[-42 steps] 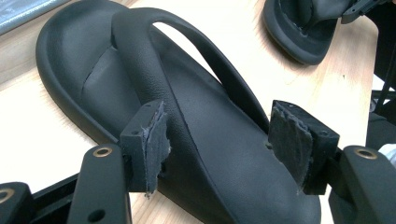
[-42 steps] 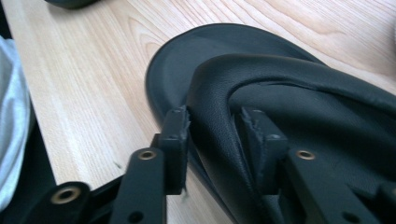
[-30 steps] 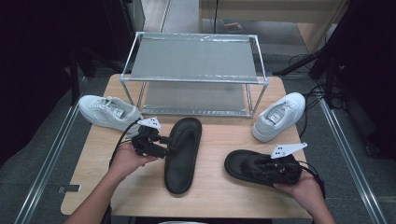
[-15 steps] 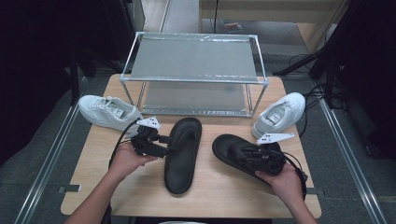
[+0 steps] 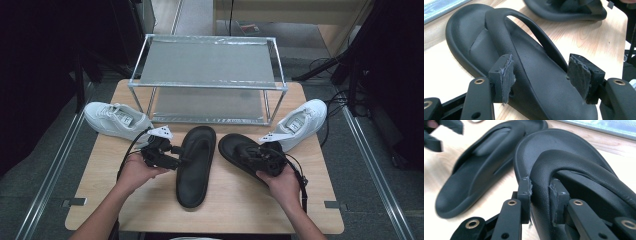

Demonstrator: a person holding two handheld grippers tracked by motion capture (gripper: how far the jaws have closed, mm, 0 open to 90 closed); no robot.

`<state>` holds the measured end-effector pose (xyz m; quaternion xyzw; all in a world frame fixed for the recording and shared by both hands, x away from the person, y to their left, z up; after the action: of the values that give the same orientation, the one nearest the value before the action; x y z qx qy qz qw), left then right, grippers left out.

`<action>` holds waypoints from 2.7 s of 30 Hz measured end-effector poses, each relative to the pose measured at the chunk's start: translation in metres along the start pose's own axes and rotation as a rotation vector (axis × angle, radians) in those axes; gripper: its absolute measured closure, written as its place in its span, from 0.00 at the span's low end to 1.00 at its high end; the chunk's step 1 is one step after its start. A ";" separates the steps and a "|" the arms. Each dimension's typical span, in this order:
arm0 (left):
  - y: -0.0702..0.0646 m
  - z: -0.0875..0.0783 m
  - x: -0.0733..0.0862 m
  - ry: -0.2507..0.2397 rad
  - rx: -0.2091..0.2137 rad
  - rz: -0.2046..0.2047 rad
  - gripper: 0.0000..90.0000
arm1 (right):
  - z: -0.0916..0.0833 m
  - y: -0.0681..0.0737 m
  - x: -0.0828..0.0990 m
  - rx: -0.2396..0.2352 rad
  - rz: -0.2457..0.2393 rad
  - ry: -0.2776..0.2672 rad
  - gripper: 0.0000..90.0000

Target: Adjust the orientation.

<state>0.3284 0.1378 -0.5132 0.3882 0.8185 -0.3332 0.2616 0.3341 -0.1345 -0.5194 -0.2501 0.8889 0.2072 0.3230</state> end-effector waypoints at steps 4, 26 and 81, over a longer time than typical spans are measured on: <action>0.000 -0.001 0.000 -0.004 0.002 0.002 0.42 | 0.013 0.000 0.000 0.019 0.010 0.026 0.83; 0.002 -0.003 0.003 -0.004 -0.005 -0.005 0.46 | 0.034 0.000 -0.012 0.048 0.026 -0.010 0.66; 0.038 0.020 0.023 0.049 -0.082 -0.088 0.97 | 0.006 -0.001 0.014 -0.009 -0.087 0.026 1.00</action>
<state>0.3502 0.1514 -0.5547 0.3488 0.8539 -0.3008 0.2424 0.3283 -0.1370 -0.5331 -0.2927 0.8803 0.1937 0.3192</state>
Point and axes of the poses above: each handheld gripper's, and its own axes: z roughly forward along the jaws, x roughly out of its underside, y roughly to its left, the point moved 6 cm from there along z, roughly forward along the jaws, and after that the axes turned 5 degrees about x, right-handed, at the moved point
